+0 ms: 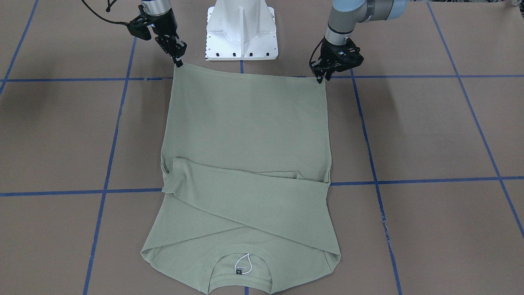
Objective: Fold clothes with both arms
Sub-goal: 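Grasp both hem corners with the left and right grippers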
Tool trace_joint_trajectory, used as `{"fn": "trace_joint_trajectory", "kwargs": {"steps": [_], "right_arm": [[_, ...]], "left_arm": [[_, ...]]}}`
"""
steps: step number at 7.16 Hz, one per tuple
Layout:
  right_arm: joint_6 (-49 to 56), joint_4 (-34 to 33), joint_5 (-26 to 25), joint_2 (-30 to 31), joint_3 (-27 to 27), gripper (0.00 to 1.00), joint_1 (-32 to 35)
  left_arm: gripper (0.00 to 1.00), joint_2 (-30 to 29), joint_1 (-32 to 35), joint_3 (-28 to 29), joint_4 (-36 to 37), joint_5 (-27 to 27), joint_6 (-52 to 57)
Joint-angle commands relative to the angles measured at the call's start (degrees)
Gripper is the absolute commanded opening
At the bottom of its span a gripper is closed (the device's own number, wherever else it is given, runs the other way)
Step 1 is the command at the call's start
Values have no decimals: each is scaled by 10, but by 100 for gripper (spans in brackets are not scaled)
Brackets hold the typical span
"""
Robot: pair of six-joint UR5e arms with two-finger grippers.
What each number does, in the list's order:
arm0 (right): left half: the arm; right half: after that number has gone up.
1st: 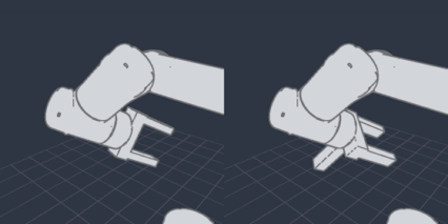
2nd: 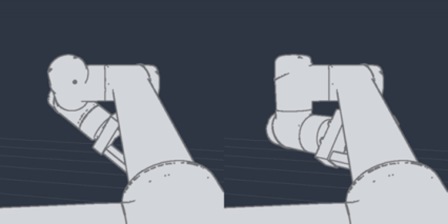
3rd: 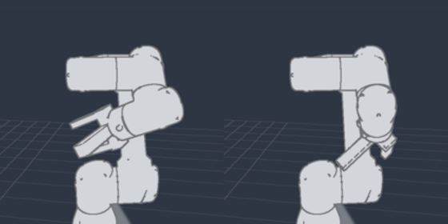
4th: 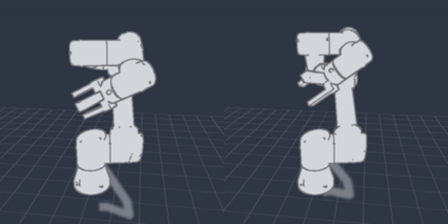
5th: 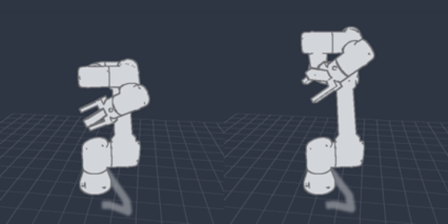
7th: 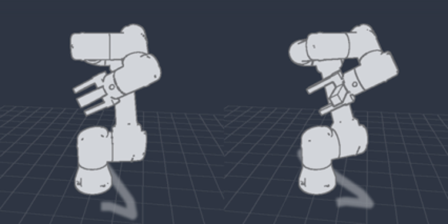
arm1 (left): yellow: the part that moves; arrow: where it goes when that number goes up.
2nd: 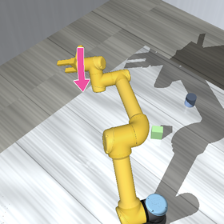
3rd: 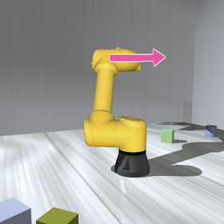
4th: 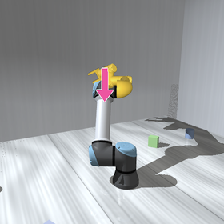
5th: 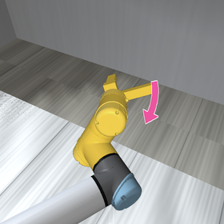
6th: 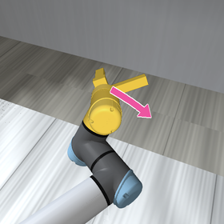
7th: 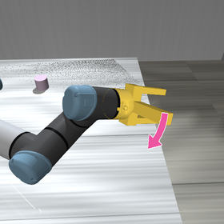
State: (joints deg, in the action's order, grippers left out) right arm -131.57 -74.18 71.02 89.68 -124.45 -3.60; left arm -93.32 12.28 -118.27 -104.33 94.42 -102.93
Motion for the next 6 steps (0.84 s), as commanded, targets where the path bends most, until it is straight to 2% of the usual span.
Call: {"fn": "trace_joint_trajectory", "kwargs": {"steps": [1, 3, 4, 6], "right_arm": [[0, 0, 0, 1, 0, 0, 1], [0, 0, 0, 0, 0, 0, 1], [0, 0, 0, -1, 0, 0, 0], [0, 0, 0, 0, -2, 0, 2]], "left_arm": [[41, 1, -2, 0, 0, 0, 0], [9, 1, -3, 2, 0, 0, 0], [0, 0, -3, 1, 0, 0, 0], [0, 0, -2, -15, 0, 2, 0]]}}
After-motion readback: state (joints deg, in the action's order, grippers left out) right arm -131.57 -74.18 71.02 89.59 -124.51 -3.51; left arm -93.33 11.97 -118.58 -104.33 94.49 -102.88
